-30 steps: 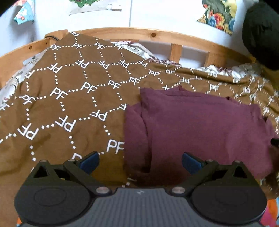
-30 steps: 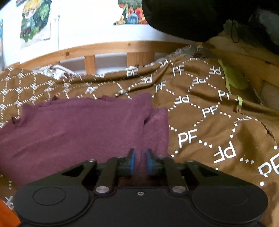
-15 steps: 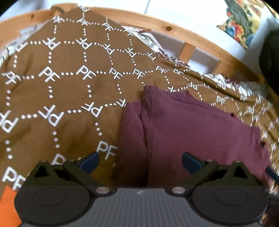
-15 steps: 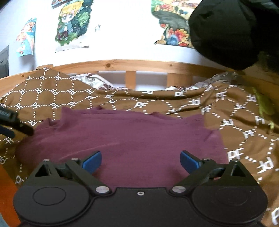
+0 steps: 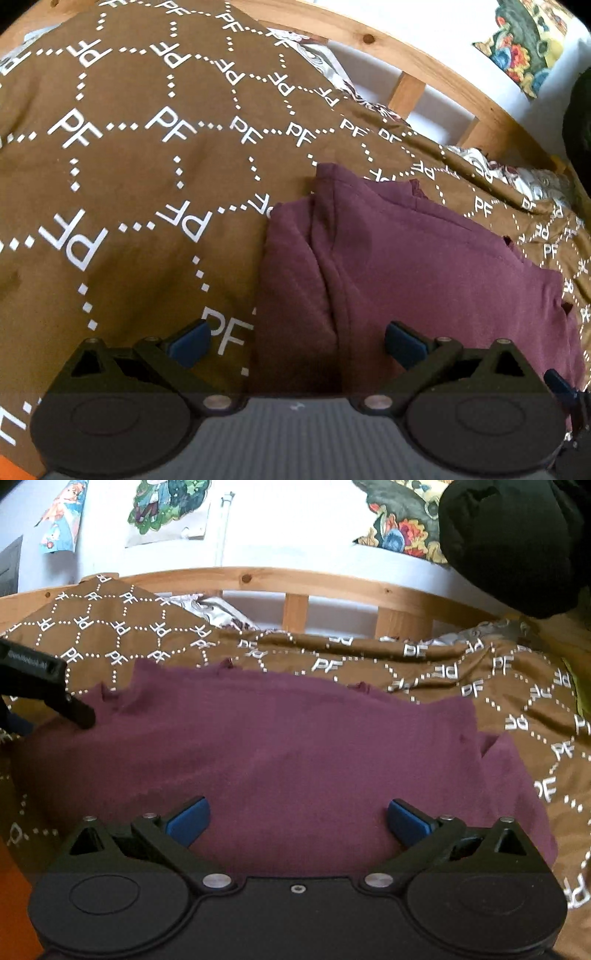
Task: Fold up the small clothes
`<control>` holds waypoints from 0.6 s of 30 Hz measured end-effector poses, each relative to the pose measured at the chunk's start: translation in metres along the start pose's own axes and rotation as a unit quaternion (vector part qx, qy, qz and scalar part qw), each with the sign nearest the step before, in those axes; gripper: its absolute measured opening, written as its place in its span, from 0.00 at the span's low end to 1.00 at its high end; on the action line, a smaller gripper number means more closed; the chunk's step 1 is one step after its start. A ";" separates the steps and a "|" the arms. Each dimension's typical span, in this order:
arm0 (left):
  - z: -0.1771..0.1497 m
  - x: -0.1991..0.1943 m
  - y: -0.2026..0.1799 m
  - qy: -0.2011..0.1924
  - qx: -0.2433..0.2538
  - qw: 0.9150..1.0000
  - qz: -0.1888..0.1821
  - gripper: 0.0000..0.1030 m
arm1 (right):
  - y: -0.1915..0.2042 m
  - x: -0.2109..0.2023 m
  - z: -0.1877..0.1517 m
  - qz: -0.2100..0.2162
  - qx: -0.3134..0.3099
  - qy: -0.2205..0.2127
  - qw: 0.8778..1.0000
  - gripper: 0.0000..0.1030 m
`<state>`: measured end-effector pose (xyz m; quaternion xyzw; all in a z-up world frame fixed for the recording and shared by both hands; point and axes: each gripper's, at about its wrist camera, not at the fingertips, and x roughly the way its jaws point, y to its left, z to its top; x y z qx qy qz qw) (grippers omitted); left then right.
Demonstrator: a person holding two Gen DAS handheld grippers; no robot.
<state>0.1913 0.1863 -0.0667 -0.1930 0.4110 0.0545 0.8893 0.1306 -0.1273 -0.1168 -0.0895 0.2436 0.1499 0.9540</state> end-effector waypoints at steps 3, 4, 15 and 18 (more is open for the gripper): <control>0.001 0.001 -0.002 0.002 0.005 1.000 0.004 0.99 | 0.002 0.003 -0.003 -0.005 -0.003 0.004 1.000 1.00; 0.001 0.001 -0.003 0.002 0.007 1.000 0.006 0.99 | 0.003 0.004 -0.003 -0.007 -0.006 0.005 1.000 1.00; 0.001 0.003 -0.004 0.001 0.026 1.000 0.007 0.99 | 0.016 0.001 -0.006 -0.036 -0.041 -0.014 0.998 1.00; 0.001 0.004 -0.003 0.002 0.026 1.000 0.005 0.99 | 0.015 0.002 -0.007 -0.035 -0.040 -0.014 0.998 1.00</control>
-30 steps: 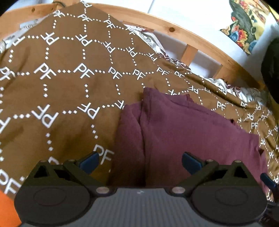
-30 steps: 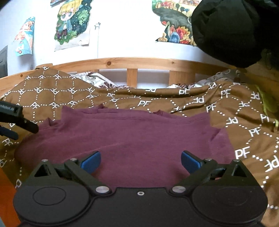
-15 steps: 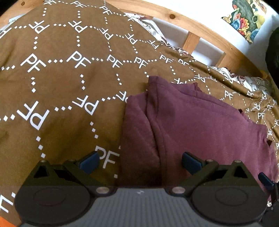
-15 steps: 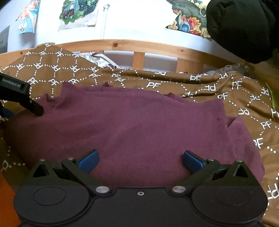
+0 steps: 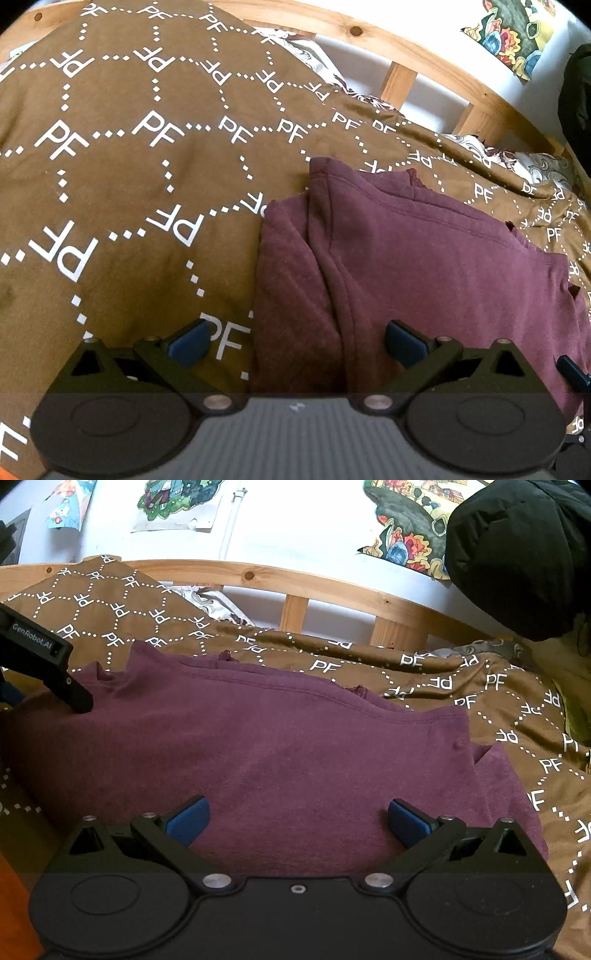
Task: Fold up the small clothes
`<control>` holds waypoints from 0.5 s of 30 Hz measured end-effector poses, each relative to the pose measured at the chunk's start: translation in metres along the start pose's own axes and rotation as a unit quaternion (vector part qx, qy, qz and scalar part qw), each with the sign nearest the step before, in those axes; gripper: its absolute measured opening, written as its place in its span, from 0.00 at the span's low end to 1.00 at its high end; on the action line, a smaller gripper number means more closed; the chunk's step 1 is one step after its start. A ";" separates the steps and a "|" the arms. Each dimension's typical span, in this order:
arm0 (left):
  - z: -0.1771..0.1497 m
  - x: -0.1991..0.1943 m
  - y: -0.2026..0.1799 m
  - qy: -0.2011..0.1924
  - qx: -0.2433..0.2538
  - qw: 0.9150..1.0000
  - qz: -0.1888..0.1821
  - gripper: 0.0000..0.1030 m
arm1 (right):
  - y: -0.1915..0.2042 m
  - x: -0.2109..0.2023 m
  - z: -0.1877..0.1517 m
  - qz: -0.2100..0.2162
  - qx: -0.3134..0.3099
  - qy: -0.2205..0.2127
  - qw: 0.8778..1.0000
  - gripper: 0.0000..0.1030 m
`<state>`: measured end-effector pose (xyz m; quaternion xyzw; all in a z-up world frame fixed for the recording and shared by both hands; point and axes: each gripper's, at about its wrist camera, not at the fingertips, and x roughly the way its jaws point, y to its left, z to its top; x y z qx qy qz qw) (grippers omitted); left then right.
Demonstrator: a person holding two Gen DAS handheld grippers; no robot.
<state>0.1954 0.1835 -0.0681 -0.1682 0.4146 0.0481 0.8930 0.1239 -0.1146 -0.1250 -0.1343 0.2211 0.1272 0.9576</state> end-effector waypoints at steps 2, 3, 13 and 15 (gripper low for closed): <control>0.001 0.001 0.000 0.001 0.002 1.000 0.000 0.99 | 0.000 0.000 0.000 0.001 0.001 0.000 1.000 1.00; 0.001 0.001 -0.001 0.002 0.003 1.000 0.000 0.99 | 0.000 0.001 0.000 0.001 0.002 0.001 1.000 1.00; 0.002 0.006 -0.004 0.006 0.020 1.000 0.008 0.99 | -0.001 0.001 -0.001 0.004 0.007 0.001 1.000 1.00; 0.002 0.006 -0.004 0.005 0.023 1.000 0.010 0.99 | -0.002 0.001 -0.001 0.006 0.009 0.003 1.000 1.00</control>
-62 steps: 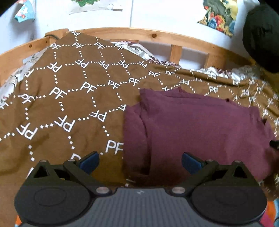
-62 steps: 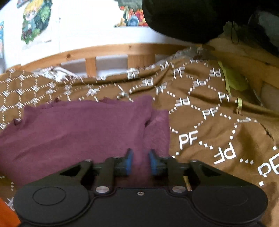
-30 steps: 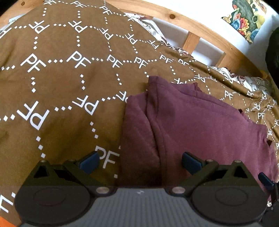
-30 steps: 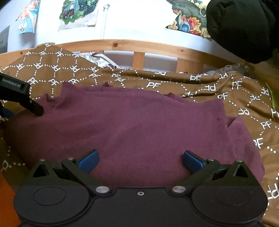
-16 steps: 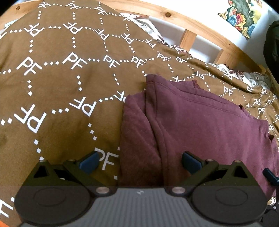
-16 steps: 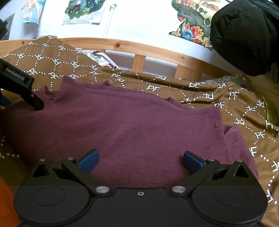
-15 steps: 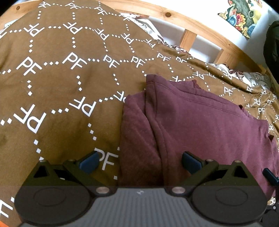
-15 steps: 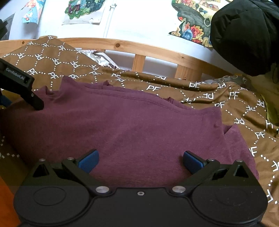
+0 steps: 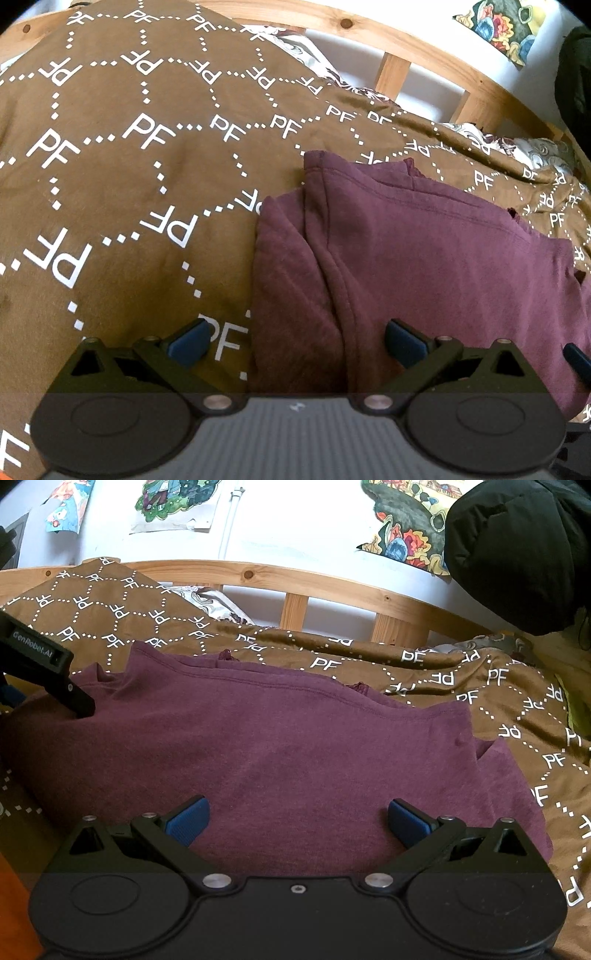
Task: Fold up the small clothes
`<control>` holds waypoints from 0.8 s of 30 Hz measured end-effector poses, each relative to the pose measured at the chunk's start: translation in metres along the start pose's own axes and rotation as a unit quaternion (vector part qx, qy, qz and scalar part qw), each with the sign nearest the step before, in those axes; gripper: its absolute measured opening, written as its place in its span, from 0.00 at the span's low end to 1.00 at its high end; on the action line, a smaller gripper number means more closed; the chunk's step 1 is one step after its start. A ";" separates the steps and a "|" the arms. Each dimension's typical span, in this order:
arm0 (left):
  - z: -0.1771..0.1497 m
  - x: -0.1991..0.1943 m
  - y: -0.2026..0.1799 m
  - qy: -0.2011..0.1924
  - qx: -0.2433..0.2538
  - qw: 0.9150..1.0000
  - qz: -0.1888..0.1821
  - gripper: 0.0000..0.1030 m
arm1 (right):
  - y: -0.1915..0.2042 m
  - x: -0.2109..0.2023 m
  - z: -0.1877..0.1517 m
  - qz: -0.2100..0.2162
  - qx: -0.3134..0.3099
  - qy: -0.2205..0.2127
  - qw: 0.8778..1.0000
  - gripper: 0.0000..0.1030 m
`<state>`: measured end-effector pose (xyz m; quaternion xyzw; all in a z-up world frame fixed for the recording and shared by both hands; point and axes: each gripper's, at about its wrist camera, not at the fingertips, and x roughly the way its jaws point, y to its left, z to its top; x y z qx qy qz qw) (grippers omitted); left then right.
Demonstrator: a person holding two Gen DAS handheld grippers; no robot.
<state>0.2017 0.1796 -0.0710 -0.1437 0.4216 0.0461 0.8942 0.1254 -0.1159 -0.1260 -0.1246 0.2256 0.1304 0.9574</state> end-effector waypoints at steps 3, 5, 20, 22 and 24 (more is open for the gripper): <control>0.000 0.001 -0.001 -0.001 -0.003 1.000 0.003 0.99 | -0.002 0.001 0.000 0.004 0.005 0.001 1.000 1.00; 0.000 0.002 -0.002 0.002 -0.001 1.000 0.005 0.99 | -0.004 0.001 0.000 0.008 0.009 0.003 1.000 1.00; 0.014 -0.029 -0.035 -0.029 0.008 0.999 -0.018 0.21 | -0.027 -0.029 0.012 0.053 0.037 0.015 0.998 1.00; 0.019 -0.041 -0.047 -0.048 0.019 0.998 -0.026 0.20 | -0.032 -0.039 0.016 0.047 0.024 0.014 0.998 1.00; 0.023 -0.053 -0.063 -0.064 0.035 0.997 -0.036 0.19 | -0.037 -0.048 0.021 0.042 0.002 0.013 0.999 1.00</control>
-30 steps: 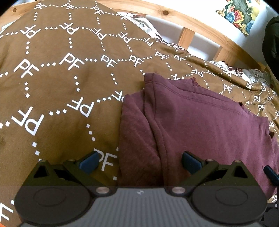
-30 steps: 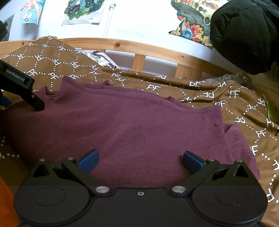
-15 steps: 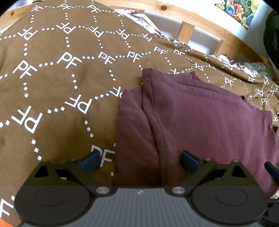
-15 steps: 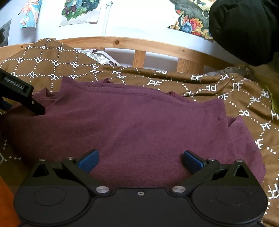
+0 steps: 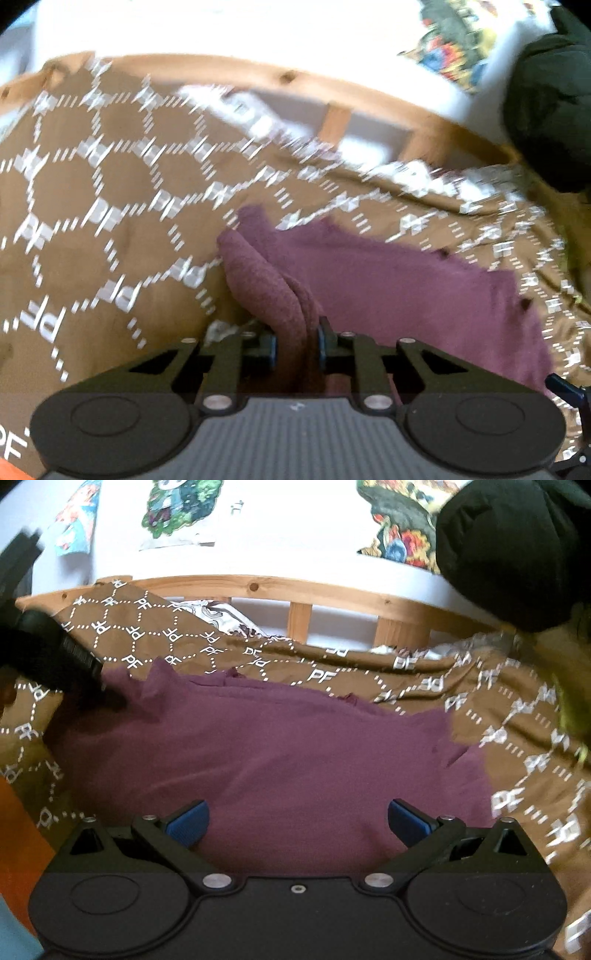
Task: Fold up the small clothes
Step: 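Grasp the folded shirt side with the left gripper and fold it inward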
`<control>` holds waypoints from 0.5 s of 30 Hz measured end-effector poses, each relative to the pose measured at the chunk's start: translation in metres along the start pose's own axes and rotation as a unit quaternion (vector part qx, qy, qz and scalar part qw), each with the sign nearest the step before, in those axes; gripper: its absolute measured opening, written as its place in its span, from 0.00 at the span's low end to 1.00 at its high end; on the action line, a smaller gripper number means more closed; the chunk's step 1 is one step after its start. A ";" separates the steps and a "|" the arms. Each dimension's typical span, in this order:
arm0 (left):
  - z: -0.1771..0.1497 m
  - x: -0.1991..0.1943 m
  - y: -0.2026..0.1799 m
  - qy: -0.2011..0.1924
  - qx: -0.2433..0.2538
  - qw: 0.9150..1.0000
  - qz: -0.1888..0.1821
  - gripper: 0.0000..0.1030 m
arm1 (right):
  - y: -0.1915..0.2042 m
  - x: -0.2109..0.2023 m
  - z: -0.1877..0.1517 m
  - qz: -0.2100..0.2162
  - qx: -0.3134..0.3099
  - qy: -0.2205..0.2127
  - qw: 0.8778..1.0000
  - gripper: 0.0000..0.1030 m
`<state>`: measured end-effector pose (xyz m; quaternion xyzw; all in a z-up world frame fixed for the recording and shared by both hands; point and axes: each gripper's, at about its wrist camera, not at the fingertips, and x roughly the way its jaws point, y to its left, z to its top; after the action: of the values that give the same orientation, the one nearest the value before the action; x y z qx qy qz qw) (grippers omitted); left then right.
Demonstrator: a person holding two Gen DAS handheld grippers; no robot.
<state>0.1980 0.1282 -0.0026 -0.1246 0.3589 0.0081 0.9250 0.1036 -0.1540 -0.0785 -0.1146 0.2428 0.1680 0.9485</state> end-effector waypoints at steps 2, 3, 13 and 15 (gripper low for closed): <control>0.007 -0.010 -0.019 -0.012 0.021 1.000 -0.016 0.19 | -0.008 -0.011 0.004 -0.005 -0.018 0.000 1.000 1.00; 0.010 -0.014 -0.031 -0.019 0.034 0.999 -0.026 0.18 | -0.013 -0.016 0.005 -0.007 -0.022 0.002 1.000 1.00; 0.025 -0.011 -0.160 0.006 0.130 0.988 -0.085 0.18 | -0.068 -0.062 -0.008 -0.075 -0.019 0.032 0.996 1.00; 0.019 -0.006 -0.185 0.014 0.149 0.984 -0.095 0.18 | -0.082 -0.063 -0.016 -0.088 0.015 0.035 0.995 1.00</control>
<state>0.2259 -0.0461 0.0568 -0.0188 0.3554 -0.1347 0.9248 0.0754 -0.2505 -0.0493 -0.1272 0.2676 0.0765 0.9520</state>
